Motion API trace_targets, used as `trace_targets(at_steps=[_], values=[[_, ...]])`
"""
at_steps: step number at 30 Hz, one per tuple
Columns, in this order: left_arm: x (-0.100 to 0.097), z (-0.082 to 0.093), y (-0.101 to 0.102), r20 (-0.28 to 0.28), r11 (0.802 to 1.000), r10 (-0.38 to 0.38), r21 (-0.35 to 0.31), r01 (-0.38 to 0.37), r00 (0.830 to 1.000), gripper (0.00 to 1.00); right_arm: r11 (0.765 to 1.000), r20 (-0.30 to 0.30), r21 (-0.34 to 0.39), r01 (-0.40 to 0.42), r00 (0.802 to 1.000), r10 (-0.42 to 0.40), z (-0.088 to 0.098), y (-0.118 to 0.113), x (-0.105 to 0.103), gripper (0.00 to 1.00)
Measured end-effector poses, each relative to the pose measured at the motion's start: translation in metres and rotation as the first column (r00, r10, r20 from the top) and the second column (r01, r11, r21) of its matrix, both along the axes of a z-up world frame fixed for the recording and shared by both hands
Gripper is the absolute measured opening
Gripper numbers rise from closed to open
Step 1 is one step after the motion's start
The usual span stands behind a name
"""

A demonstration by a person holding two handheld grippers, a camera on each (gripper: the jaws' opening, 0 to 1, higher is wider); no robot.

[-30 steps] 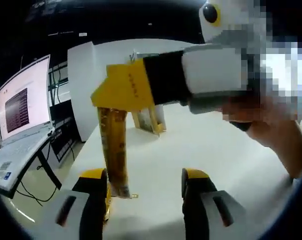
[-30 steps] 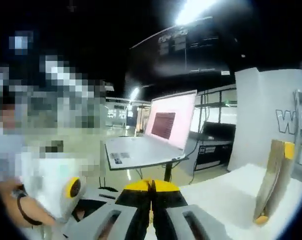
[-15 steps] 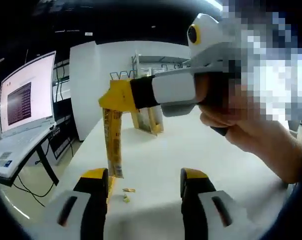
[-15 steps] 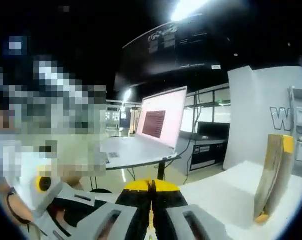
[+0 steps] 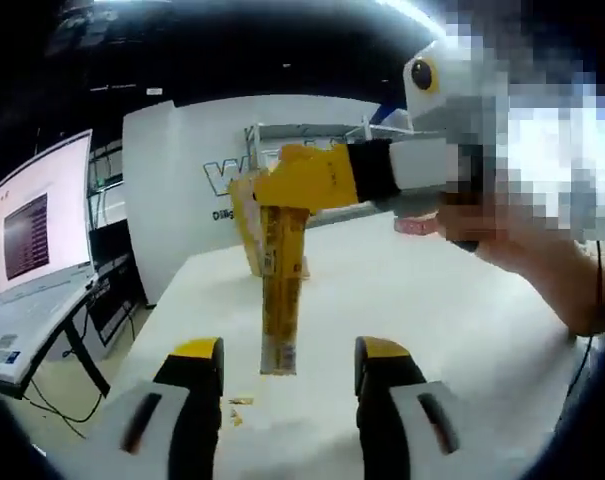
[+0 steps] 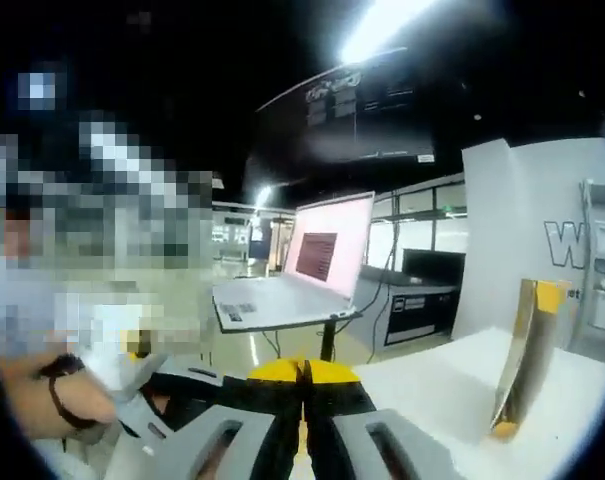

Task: Tear open the coffee pouch, take out the coffee, and pour the coffee from the pouch into the cup

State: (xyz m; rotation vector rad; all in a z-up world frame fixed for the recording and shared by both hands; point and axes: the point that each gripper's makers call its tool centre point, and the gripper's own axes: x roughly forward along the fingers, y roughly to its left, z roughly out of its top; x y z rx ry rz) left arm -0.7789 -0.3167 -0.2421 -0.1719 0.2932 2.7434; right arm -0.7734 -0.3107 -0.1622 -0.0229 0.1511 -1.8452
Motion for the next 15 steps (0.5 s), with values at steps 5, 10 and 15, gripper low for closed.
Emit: trace_targets(at_steps=[5,10,15], values=[[0.010,-0.003,0.043,0.055,0.991,-0.130,0.039,0.128,0.990,0.49,0.999,0.001,0.033,0.025,1.000,-0.025,-0.010,0.059,0.005,0.00],[0.028,0.007,0.098,0.011,0.949,-0.304,0.089,0.302,0.953,0.49,0.997,-0.001,0.048,0.058,0.998,-0.058,-0.017,0.115,0.011,0.00],[0.041,0.006,0.144,-0.001,0.898,-0.424,0.126,0.421,0.906,0.49,0.994,0.013,0.036,0.102,0.995,-0.102,-0.019,0.178,0.024,0.00]])
